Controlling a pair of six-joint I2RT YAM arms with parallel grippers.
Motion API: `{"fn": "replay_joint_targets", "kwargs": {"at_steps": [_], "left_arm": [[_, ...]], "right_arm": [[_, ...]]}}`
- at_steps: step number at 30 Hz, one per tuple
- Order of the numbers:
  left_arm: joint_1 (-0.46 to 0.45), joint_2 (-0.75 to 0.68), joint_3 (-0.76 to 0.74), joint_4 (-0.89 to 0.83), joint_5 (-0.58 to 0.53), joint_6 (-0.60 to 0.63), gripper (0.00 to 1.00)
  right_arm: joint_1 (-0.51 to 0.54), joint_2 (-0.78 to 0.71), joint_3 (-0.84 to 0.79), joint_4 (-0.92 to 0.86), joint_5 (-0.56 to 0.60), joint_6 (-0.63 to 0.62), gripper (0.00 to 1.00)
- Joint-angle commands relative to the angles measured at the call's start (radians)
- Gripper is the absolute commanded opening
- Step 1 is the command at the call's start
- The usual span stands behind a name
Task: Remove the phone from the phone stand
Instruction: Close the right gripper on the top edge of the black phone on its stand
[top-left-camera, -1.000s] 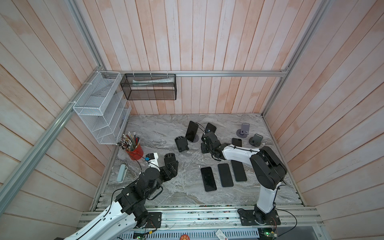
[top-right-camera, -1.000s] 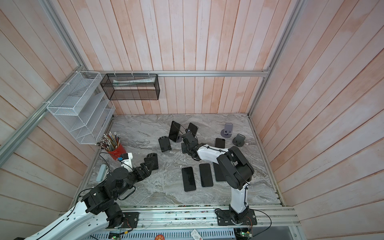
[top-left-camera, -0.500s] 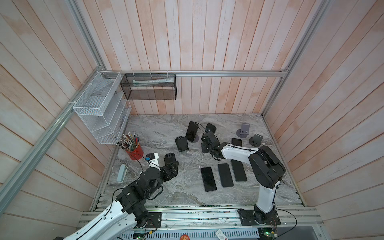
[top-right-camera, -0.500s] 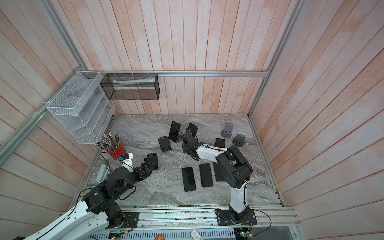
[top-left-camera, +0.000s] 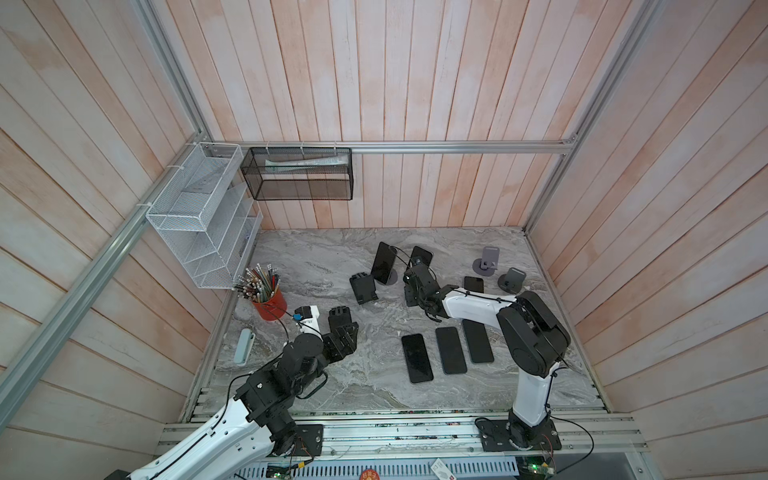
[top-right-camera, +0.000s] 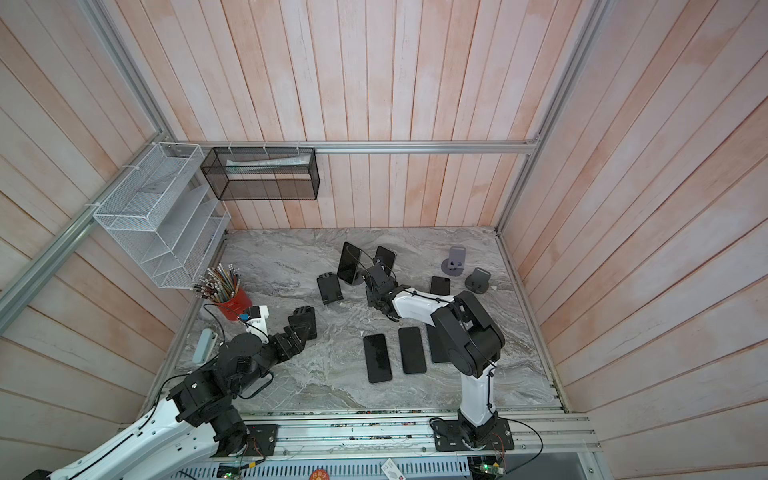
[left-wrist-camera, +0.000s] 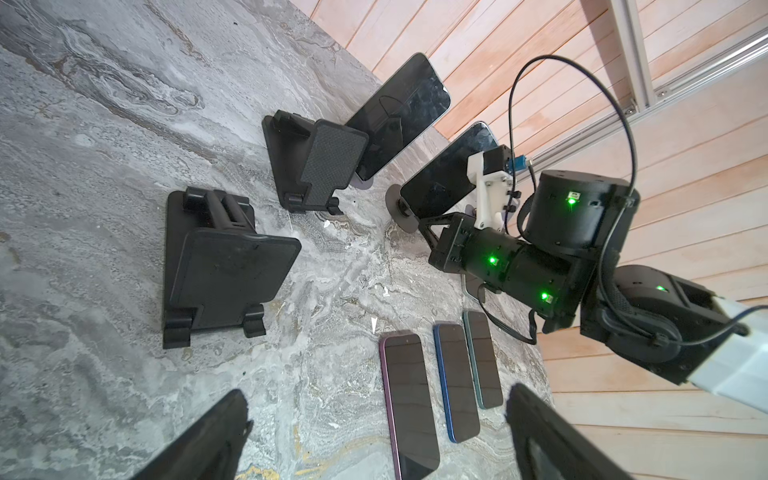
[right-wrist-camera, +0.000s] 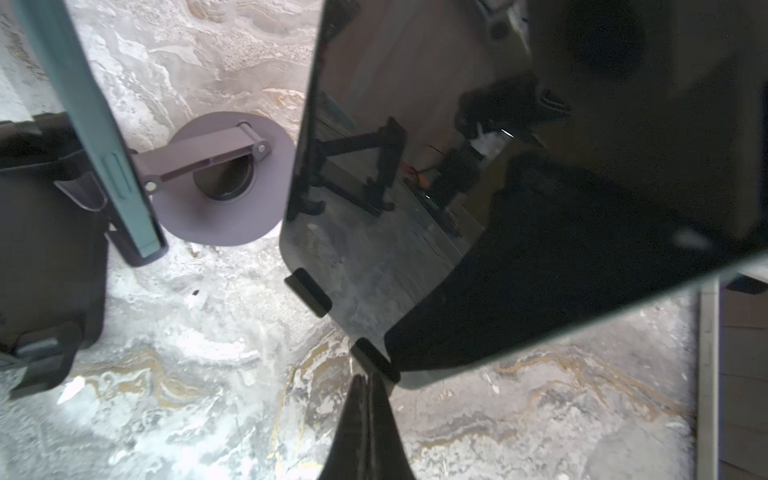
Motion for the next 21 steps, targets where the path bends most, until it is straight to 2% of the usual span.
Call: {"fn": "replay_joint_targets", "kwargs": {"at_steps": [1,21], "left_arm": [[0.004,-0.004,-0.007,0.020,0.009,0.008,0.98],[0.005,-0.009,-0.003,0.011,0.008,0.008,0.98]], "right_arm": [[0.006,0.020,0.026,-0.034,0.036,-0.010,0.00],[-0.020,0.008,0.012,-0.055,0.073,-0.007,0.00]]}}
